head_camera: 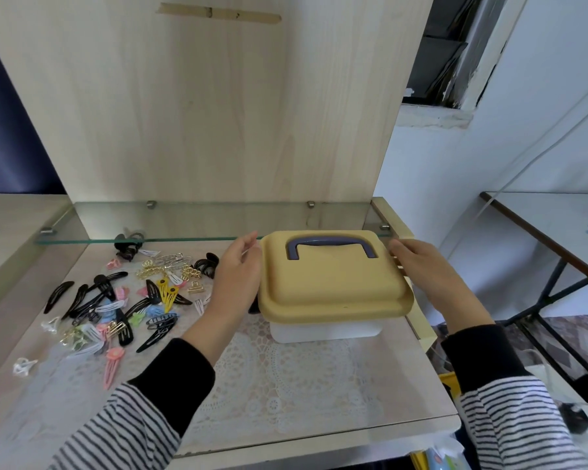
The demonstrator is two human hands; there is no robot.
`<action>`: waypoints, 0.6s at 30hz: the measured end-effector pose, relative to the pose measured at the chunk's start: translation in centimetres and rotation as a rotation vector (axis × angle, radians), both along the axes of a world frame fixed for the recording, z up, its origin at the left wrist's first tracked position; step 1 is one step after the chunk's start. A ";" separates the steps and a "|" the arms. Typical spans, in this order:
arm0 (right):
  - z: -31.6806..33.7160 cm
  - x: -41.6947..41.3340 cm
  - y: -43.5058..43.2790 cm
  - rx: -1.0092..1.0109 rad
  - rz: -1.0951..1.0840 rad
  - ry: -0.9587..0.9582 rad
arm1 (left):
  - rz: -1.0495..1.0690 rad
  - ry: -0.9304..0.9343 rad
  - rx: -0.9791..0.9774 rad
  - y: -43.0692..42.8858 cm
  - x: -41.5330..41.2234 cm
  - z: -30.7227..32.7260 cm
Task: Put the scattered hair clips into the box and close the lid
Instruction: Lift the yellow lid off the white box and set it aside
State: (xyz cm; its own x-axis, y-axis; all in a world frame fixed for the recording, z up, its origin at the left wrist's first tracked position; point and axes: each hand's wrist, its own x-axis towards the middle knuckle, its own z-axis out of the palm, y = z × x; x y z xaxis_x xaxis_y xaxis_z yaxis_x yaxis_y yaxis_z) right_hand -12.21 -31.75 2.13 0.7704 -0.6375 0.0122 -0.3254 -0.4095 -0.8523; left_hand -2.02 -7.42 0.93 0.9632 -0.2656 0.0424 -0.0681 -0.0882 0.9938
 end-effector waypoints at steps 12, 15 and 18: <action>-0.7 -0.1 2.1 -0.005 -0.124 0.013 | -0.091 0.054 0.038 -1.0 -2.0 0.1; -0.8 0.1 2.2 -0.004 -0.148 0.009 | -0.079 0.044 0.033 -1.4 -2.7 0.7; -0.3 0.1 2.0 0.003 -0.144 0.013 | -0.067 0.020 0.062 -1.5 -2.6 1.0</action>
State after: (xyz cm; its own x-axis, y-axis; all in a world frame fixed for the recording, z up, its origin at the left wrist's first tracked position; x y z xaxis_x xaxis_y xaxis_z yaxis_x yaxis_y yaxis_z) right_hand -12.08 -29.74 1.87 0.6711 -0.7414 0.0005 -0.3915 -0.3549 -0.8490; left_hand -4.60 -8.88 1.92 0.9437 -0.3307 0.0052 -0.0563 -0.1451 0.9878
